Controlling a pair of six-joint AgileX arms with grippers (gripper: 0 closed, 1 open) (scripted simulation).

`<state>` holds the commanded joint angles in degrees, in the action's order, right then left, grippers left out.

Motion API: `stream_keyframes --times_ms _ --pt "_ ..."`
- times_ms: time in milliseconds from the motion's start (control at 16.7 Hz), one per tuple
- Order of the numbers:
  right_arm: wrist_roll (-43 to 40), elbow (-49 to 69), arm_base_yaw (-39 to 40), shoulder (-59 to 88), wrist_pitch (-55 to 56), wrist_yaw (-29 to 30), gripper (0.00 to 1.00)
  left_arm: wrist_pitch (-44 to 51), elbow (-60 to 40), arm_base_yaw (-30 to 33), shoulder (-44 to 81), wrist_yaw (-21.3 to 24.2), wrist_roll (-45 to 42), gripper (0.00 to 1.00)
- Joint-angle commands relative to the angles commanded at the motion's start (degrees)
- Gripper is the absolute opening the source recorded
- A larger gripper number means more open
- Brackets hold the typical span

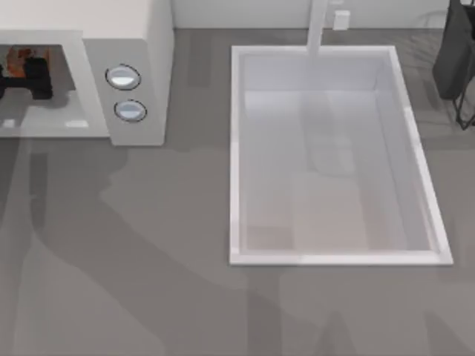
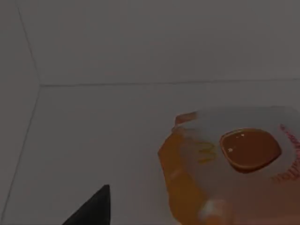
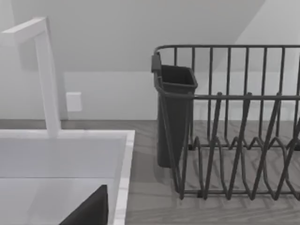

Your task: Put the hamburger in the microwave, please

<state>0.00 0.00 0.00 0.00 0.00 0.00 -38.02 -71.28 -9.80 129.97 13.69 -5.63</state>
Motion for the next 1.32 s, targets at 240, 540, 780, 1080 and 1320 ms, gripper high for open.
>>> stream_keyframes --times_ms 240,540,780,1080,1320 --pt "0.0 0.0 0.0 0.0 0.0 0.0 1.0 -5.7 13.5 -2.2 -7.1 2.0 -1.0 1.0" --pt "0.0 0.0 0.0 0.0 0.0 0.0 1.0 -14.8 36.0 -5.9 -18.4 4.9 -2.5 1.0" --pt "0.0 0.0 0.0 0.0 0.0 0.0 1.0 -19.9 45.6 -8.1 -23.4 6.6 -3.1 1.0" --pt "0.0 0.0 0.0 0.0 0.0 0.0 1.0 -20.5 46.6 -8.1 -23.7 6.8 -3.1 1.0" --pt "0.0 0.0 0.0 0.0 0.0 0.0 1.0 -16.5 45.3 -8.0 -27.3 6.8 -3.1 1.0"
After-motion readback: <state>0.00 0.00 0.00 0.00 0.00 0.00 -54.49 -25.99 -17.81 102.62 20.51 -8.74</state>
